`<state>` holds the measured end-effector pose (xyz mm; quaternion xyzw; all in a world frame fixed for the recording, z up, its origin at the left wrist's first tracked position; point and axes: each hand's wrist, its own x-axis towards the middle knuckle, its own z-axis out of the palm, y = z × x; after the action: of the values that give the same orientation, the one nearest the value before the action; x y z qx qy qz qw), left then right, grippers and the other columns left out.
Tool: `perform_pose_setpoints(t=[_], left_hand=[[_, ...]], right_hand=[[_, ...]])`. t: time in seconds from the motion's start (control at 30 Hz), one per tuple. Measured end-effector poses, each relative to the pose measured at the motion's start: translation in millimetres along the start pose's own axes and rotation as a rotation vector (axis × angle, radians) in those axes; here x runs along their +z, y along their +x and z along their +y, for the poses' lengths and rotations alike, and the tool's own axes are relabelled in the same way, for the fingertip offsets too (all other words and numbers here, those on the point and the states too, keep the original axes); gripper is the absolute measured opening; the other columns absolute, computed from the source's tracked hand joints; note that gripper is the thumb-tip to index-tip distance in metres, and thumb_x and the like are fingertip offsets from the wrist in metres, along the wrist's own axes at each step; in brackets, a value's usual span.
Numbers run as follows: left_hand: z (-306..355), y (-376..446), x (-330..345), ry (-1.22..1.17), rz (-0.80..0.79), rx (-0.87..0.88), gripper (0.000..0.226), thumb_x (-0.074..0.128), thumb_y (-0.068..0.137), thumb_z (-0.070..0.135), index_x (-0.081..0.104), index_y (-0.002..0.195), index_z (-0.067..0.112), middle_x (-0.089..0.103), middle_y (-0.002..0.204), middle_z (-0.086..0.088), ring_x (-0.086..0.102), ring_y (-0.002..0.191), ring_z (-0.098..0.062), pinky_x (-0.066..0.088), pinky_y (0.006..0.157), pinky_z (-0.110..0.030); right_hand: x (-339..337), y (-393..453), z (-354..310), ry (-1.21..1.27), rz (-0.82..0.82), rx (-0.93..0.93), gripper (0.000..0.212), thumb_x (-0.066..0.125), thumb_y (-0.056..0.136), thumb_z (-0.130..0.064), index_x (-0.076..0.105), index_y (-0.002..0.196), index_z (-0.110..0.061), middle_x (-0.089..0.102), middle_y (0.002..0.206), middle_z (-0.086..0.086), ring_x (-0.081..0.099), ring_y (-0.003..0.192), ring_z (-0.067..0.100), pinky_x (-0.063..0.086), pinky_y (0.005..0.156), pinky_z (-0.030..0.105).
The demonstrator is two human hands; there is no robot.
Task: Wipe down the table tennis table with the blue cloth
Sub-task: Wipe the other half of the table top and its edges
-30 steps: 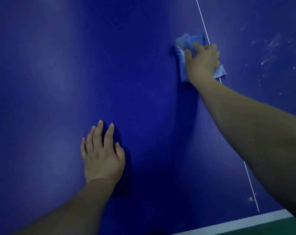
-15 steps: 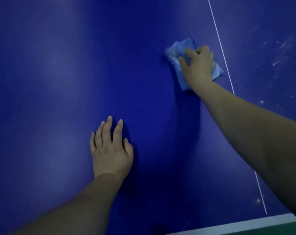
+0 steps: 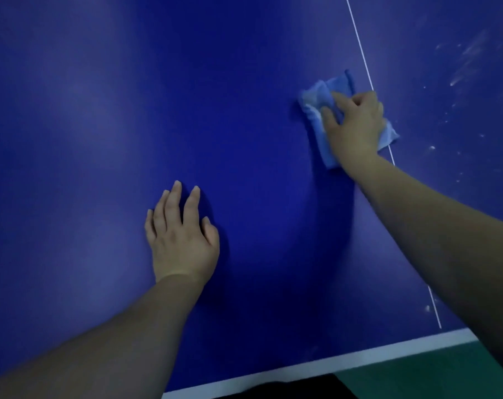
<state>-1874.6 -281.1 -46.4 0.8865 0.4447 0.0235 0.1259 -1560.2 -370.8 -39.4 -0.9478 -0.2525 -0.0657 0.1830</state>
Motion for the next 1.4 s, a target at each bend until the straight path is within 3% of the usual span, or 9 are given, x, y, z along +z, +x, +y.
perform_pose_setpoints(t=[0.07,0.27,0.43,0.53,0.77,0.97,1.13,1.23,1.4], left_hand=[[-0.1,0.0,0.5,0.002,-0.004,0.002,0.056,0.037,0.092,0.031,0.034,0.147,0.023,0.021,0.16,-0.003,0.014,0.147,-0.022,0.008,0.121,-0.048],[-0.2,-1.0,0.3,-0.018,0.009,0.003,0.055,0.044,0.093,0.027,0.035,0.147,0.021,0.023,0.159,-0.005,0.015,0.147,-0.024,0.007,0.12,-0.048],[-2.4,-1.0,1.1,-0.011,0.018,0.018,0.054,0.042,0.093,0.027,0.035,0.146,0.02,0.022,0.159,-0.006,0.016,0.147,-0.026,0.008,0.12,-0.05],[-2.7,-1.0,1.4,-0.022,0.019,0.021,0.054,0.042,0.093,0.027,0.035,0.146,0.021,0.023,0.159,-0.006,0.016,0.146,-0.026,0.009,0.12,-0.05],[-4.6,-1.4,2.9,-0.046,0.023,0.038,0.055,0.038,0.093,0.029,0.034,0.146,0.02,0.022,0.159,-0.007,0.017,0.146,-0.028,0.008,0.12,-0.051],[-3.3,-2.9,-2.2,-0.066,0.023,0.068,0.053,0.037,0.096,0.029,0.034,0.148,0.02,0.021,0.16,-0.008,0.016,0.147,-0.028,0.008,0.12,-0.05],[-25.4,-16.5,-20.4,-0.213,-0.076,0.184,0.045,0.045,0.097,0.019,0.044,0.142,0.015,0.027,0.157,-0.006,0.019,0.146,-0.025,0.012,0.12,-0.048],[-67.1,-64.7,-29.8,-0.186,-0.08,0.201,0.042,0.048,0.096,0.016,0.049,0.138,0.014,0.034,0.152,-0.007,0.027,0.141,-0.027,0.018,0.119,-0.048],[-122.2,-147.0,-25.4,-0.078,-0.069,0.192,0.046,0.048,0.096,0.013,0.044,0.142,0.014,0.029,0.156,-0.008,0.024,0.143,-0.029,0.014,0.12,-0.051]], right_hand=[[0.6,-18.5,-19.2,-0.022,-0.026,0.022,0.036,0.051,0.089,-0.044,0.063,0.121,-0.031,0.053,0.114,0.011,0.049,0.104,0.033,0.036,0.083,0.039],[-39.5,-154.0,-13.0,0.213,-0.272,-0.543,0.031,0.062,0.084,-0.034,0.072,0.111,-0.023,0.06,0.09,0.01,0.055,0.079,0.028,0.037,0.072,0.036],[-48.0,-81.9,68.8,-0.002,0.005,-0.032,0.034,0.057,0.088,-0.035,0.069,0.114,-0.017,0.055,0.104,0.02,0.053,0.093,0.039,0.041,0.078,0.042],[-42.0,-85.5,43.4,-0.04,-0.009,0.146,0.034,0.057,0.088,-0.038,0.067,0.117,-0.024,0.053,0.109,0.016,0.051,0.098,0.036,0.039,0.08,0.041],[-64.8,-236.6,7.3,0.206,-0.27,-0.494,0.028,0.062,0.086,-0.03,0.073,0.11,-0.021,0.059,0.086,0.011,0.056,0.074,0.028,0.042,0.067,0.037],[-71.3,-205.4,48.5,-0.057,0.048,0.296,0.034,0.059,0.088,-0.036,0.067,0.119,-0.025,0.054,0.107,0.016,0.052,0.096,0.037,0.041,0.08,0.043],[-64.8,-308.9,-45.0,0.123,-0.138,-0.133,0.035,0.064,0.08,-0.035,0.07,0.114,-0.027,0.058,0.094,0.009,0.054,0.084,0.03,0.038,0.071,0.038],[-78.9,-336.9,-20.6,0.17,-0.19,-0.321,0.033,0.064,0.081,-0.033,0.073,0.11,-0.023,0.06,0.087,0.01,0.056,0.076,0.03,0.042,0.067,0.038],[-89.1,-293.6,71.1,-0.035,0.089,0.317,0.032,0.059,0.086,-0.035,0.069,0.113,-0.021,0.054,0.103,0.017,0.051,0.09,0.035,0.042,0.076,0.041]])
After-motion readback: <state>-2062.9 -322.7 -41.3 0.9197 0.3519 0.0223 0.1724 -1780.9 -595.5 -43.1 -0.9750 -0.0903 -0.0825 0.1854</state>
